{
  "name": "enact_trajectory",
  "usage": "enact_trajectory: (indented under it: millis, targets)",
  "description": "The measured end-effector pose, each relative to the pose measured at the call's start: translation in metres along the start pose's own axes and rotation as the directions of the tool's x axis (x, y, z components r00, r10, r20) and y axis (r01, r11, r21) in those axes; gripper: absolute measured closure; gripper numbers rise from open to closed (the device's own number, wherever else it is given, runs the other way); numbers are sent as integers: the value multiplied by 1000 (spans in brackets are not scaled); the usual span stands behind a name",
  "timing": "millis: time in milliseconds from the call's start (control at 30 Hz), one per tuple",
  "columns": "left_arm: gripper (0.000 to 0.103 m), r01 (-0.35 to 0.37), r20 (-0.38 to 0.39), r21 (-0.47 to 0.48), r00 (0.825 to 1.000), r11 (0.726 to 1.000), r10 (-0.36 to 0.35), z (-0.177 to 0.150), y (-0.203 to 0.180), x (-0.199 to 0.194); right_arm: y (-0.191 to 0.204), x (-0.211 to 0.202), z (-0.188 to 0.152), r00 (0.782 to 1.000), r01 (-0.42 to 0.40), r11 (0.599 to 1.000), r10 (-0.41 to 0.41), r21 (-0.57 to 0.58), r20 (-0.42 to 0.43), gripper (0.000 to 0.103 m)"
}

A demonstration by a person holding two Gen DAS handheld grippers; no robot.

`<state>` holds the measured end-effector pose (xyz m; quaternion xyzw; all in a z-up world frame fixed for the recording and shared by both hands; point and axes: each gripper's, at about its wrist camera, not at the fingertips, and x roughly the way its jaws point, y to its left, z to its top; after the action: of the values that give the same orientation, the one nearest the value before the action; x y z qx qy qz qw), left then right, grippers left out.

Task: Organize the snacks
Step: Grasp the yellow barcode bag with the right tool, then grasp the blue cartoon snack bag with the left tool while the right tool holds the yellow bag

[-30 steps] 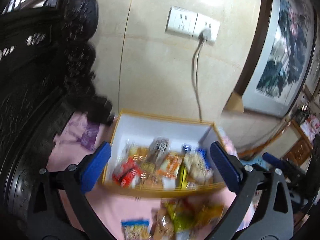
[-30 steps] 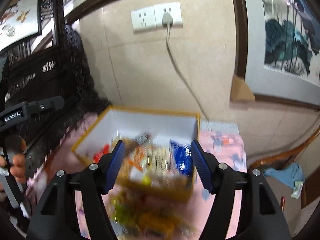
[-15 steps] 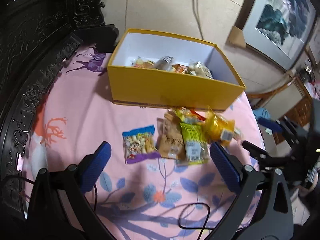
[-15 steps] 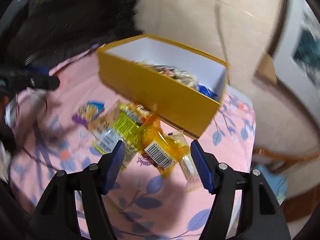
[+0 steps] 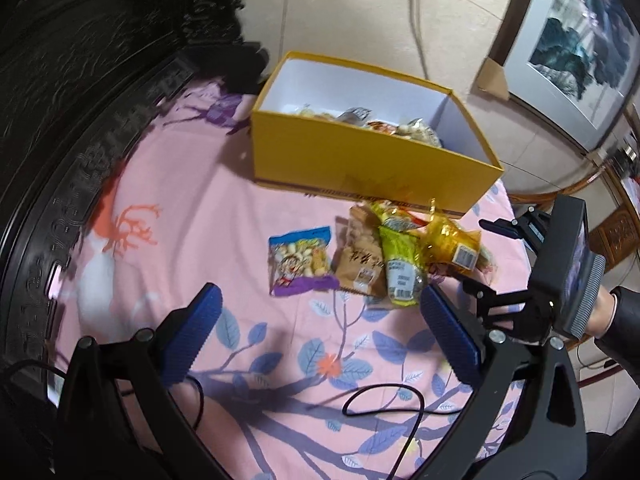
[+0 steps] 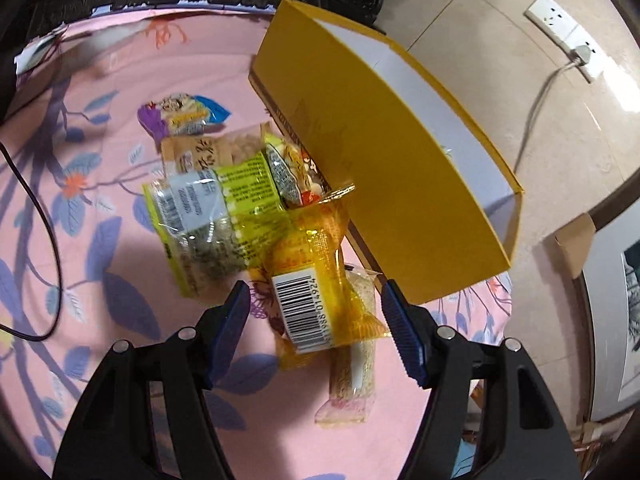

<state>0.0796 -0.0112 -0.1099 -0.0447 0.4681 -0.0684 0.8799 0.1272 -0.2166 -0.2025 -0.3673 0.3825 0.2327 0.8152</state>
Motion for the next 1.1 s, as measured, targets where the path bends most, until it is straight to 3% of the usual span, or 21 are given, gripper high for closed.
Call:
enact_trajectory:
  millis: [300, 400, 433, 533, 700, 800, 867, 933, 1067, 1100]
  targets:
    - [2, -71, -53, -62, 996, 996, 67, -12, 9, 5, -5, 24, 2, 998, -61, 998, 61, -27, 14, 35]
    - [2, -80, -69, -61, 995, 995, 76, -12, 7, 9, -3, 28, 2, 998, -64, 997, 64, -35, 10, 61]
    - [2, -82, -74, -57, 994, 995, 77, -12, 5, 10, -1, 27, 2, 999, -51, 998, 52, -37, 13, 64]
    - [2, -89, -82, -30, 993, 996, 86, -9, -1, 13, -1, 20, 0, 998, -42, 999, 42, -7, 38, 66]
    - [2, -114, -95, 28, 989, 993, 116, -1, -9, 22, -8, -7, -9, 995, -67, 984, 53, 166, 83, 66]
    - [2, -100, -91, 30, 991, 995, 103, 7, -13, 29, -12, -23, -18, 993, -93, 949, 66, 300, 98, 66]
    - [2, -77, -83, 27, 993, 997, 79, 11, -19, 35, -16, -30, -27, 992, -119, 905, 88, 409, 95, 66]
    - [2, -38, -83, 40, 996, 998, 41, 14, -28, 47, -21, -32, -40, 989, -146, 833, 127, 534, 72, 66]
    - [2, -31, -55, 50, 998, 998, 34, 18, -35, 75, -23, -40, -58, 977, -185, 703, 210, 687, 48, 66]
    - [2, -30, -52, 46, 998, 998, 33, 18, -32, 85, -20, -41, -60, 973, -190, 687, 227, 701, 40, 66]
